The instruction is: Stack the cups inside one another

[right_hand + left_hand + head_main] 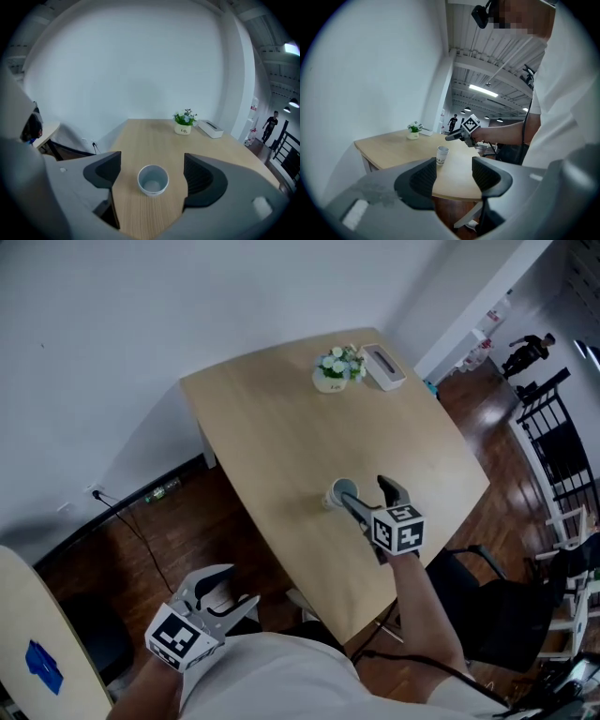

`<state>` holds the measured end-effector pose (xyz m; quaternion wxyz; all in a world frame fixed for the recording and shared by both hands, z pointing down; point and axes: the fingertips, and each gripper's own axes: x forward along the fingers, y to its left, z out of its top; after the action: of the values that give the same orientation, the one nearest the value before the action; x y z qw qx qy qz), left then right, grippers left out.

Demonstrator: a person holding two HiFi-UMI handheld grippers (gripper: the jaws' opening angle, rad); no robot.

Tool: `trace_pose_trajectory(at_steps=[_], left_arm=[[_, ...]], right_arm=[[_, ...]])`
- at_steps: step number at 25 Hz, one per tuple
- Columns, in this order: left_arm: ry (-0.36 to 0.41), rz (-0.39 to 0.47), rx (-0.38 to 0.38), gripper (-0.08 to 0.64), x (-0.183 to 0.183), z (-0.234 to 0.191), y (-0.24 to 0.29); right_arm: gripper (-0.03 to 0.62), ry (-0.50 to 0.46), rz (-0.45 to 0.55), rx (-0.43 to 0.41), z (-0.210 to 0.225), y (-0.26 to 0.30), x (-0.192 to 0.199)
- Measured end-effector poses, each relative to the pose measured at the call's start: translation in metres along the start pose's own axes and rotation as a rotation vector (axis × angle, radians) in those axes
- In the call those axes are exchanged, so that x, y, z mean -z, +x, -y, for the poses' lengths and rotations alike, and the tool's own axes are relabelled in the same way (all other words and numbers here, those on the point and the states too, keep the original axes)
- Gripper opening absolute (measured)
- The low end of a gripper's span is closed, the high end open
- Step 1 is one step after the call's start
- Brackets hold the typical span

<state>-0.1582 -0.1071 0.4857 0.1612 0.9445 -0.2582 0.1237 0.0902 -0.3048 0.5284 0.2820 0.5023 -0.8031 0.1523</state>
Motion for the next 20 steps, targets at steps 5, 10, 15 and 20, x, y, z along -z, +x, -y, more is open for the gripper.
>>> trace_pose_trajectory(at_steps=[5, 10, 15, 20], left_arm=[[0.023, 0.031, 0.069, 0.252, -0.013, 0.012, 0.014], [0.041, 0.033, 0.098, 0.253, -0.014, 0.031, 0.023], [0.068, 0.038, 0.079, 0.253, -0.015, 0.07, 0.015], [0.117, 0.04, 0.023, 0.252, -0.015, 0.116, 0.006]], right_arm=[[0.414, 0.002, 0.013, 0.009, -0.02, -0.058, -0.002], [0.414, 0.013, -0.008, -0.015, -0.046, -0.114, 0.025], [0.414, 0.028, 0.015, -0.056, -0.07, -0.171, 0.057], [0.414, 0.024, 0.067, -0.116, -0.097, -0.236, 0.088]])
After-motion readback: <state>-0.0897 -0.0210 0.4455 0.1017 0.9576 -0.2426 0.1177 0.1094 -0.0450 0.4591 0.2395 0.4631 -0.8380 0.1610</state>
